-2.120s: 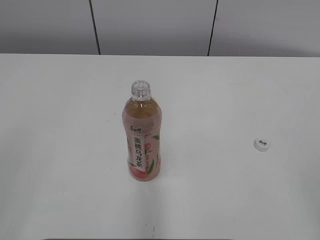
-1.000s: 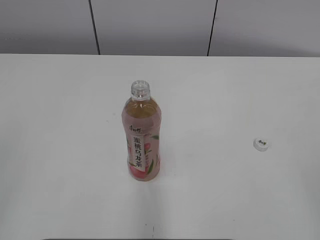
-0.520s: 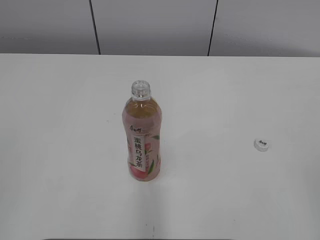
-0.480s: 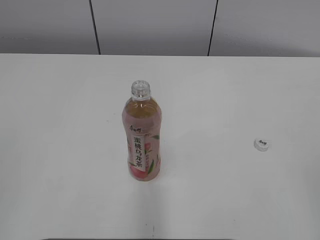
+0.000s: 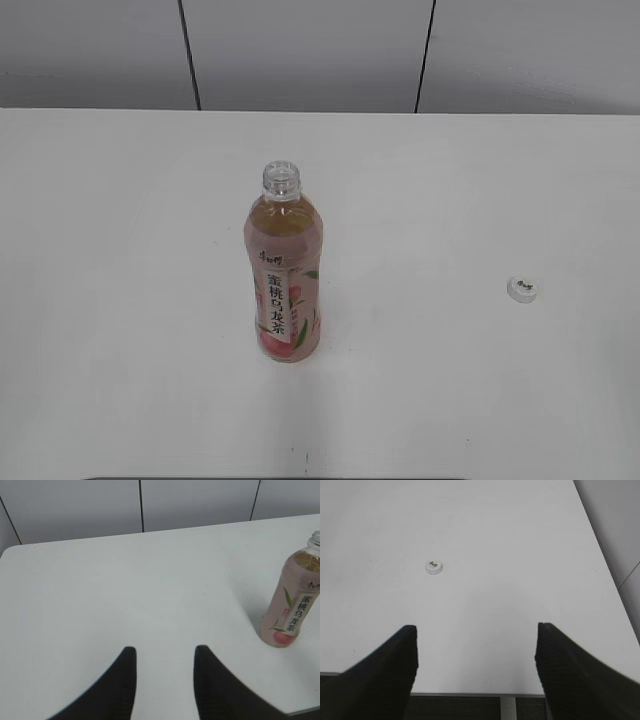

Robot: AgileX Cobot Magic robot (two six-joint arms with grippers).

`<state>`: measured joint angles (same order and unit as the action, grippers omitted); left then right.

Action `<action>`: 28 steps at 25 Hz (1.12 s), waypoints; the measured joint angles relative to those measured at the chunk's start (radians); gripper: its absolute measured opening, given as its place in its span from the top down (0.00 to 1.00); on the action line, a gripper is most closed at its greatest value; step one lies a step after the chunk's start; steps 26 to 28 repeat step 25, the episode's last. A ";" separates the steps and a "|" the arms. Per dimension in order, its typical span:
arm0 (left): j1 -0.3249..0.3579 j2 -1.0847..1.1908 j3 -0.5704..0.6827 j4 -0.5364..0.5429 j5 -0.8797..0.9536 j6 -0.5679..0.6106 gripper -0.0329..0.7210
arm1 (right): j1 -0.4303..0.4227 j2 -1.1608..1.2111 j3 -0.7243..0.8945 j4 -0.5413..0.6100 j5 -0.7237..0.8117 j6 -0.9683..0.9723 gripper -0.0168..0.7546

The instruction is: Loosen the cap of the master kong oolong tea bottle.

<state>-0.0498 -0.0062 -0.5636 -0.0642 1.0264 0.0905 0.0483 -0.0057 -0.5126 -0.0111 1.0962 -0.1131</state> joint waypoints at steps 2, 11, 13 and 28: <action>0.000 0.000 0.000 0.000 0.000 0.000 0.63 | 0.000 0.000 0.000 0.000 0.000 0.000 0.26; 0.000 0.000 0.000 0.000 0.000 0.001 0.63 | 0.000 0.000 0.000 0.000 0.000 0.000 0.26; 0.000 0.000 0.000 0.000 0.000 0.001 0.63 | 0.000 0.000 0.000 0.000 0.000 0.000 0.26; 0.000 0.000 0.000 0.000 0.000 0.001 0.63 | 0.000 0.000 0.000 0.000 0.000 0.000 0.26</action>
